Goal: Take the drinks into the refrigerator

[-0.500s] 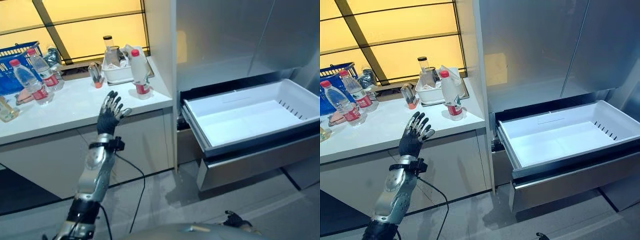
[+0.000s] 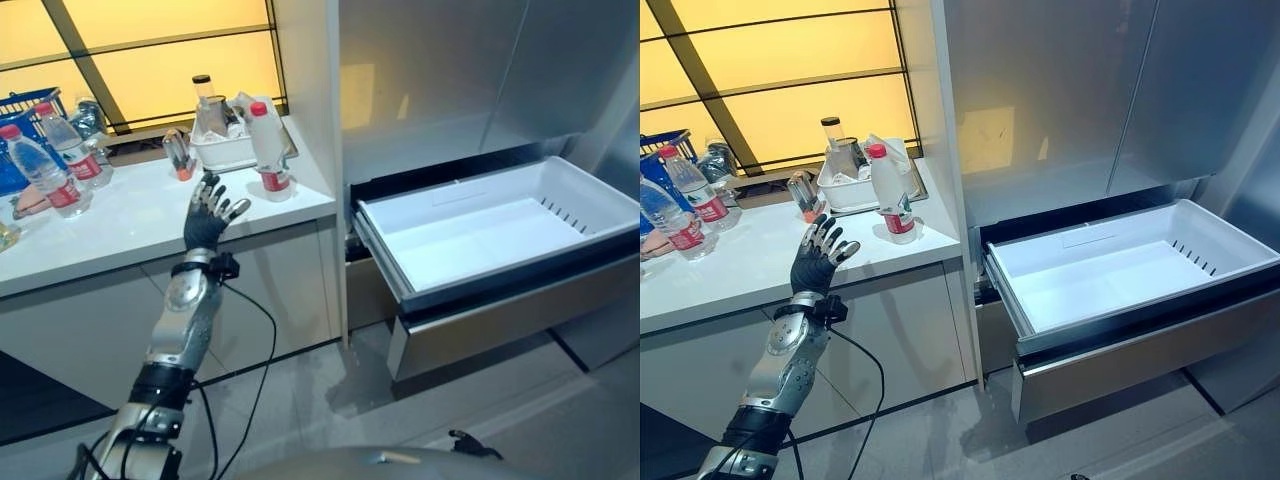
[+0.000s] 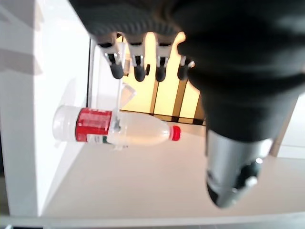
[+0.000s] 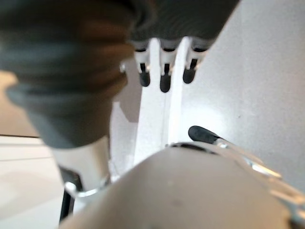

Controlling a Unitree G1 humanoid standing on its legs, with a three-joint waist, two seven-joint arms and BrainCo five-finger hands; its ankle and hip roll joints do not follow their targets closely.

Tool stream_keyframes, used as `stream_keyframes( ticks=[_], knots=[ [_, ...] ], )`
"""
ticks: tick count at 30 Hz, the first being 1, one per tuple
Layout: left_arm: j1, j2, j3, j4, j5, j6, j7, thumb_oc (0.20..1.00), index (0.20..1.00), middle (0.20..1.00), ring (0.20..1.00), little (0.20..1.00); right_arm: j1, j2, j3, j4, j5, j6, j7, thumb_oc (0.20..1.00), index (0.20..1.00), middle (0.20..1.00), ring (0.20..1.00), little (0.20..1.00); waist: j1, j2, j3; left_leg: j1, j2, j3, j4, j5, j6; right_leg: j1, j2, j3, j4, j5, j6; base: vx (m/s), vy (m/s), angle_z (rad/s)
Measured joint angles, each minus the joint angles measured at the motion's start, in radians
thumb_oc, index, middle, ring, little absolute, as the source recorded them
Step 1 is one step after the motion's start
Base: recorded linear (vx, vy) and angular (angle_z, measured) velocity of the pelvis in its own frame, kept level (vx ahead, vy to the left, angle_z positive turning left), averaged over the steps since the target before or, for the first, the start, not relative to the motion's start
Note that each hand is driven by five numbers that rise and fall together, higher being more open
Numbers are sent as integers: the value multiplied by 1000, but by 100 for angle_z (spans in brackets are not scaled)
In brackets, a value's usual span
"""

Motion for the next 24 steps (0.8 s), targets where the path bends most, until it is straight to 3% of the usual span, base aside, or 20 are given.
stream_keyframes(
  ticks=[9,12,20,24],
  knots=[
    [-206,161,-38,183,5,12,41,1000,1000,1000,1000,1000,-19,0,1,3,21,0,-6,1000,1000,1000,1000,1000,-2,-13,40,-16,-2,0,2,1,0,-15,-1,0,0,6,0,-15,1,0],
    [-299,230,-95,279,7,21,40,1000,1000,1000,1000,1000,-45,-6,5,2,37,0,-8,1000,1000,1000,1000,1000,-1,-12,61,-34,-1,0,5,5,-1,-33,0,0,0,8,-1,-51,3,0],
    [-516,280,-228,487,5,33,36,1000,1000,1000,1000,1000,-84,-9,14,3,68,0,-14,1000,1000,1000,1000,1000,0,-26,104,-83,-3,1,6,12,1,-81,-1,2,6,16,-1,-27,11,-1],
    [-651,293,-316,616,-5,46,18,1000,1000,1000,1000,1000,-108,-10,19,3,88,-2,-22,1000,1000,1000,1000,1000,-25,-38,124,-90,-4,6,6,12,1,-93,-2,10,6,17,-1,4,14,-2]
  ],
)
